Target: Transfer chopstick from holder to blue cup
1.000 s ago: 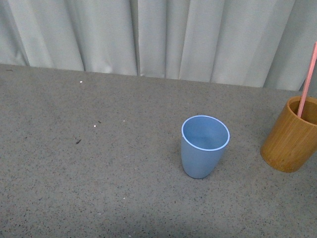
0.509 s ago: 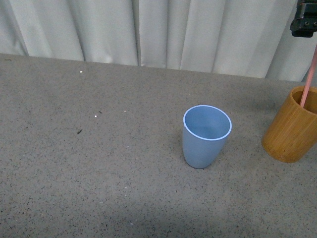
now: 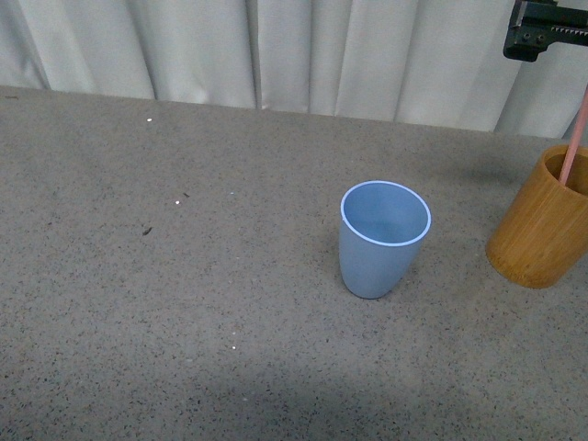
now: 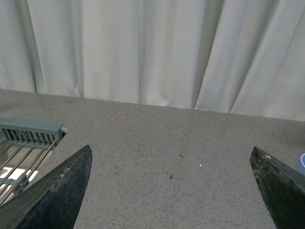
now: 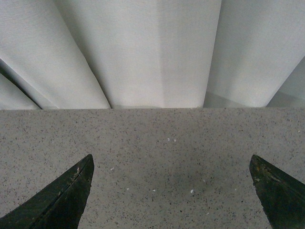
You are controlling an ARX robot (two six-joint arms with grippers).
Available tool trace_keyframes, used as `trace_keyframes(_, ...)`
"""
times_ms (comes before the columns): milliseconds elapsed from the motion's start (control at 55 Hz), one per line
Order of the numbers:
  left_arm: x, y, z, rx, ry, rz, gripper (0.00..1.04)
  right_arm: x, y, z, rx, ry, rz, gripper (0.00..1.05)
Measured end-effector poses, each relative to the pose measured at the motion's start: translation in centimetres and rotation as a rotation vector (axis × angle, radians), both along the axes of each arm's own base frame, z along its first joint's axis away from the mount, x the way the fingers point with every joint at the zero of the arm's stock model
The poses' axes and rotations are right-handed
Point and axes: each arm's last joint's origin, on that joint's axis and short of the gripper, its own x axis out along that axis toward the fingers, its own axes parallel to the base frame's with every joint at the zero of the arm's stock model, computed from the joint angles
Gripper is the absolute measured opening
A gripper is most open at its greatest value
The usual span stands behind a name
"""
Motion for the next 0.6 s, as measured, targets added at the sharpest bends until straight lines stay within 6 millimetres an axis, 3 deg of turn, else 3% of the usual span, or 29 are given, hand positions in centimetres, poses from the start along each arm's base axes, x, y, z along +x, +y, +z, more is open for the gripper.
trace_keyframes(273,0.0,0.0,0.0,0.0,0.0,0.0,0.98,0.3,0.0,-2.0,0.041,0.041,-0.029,0.95)
trace_keyframes(600,0.0,0.0,0.0,0.0,0.0,0.0,0.98,0.5,0.0,-2.2,0.062,0.026,-0.031,0.95)
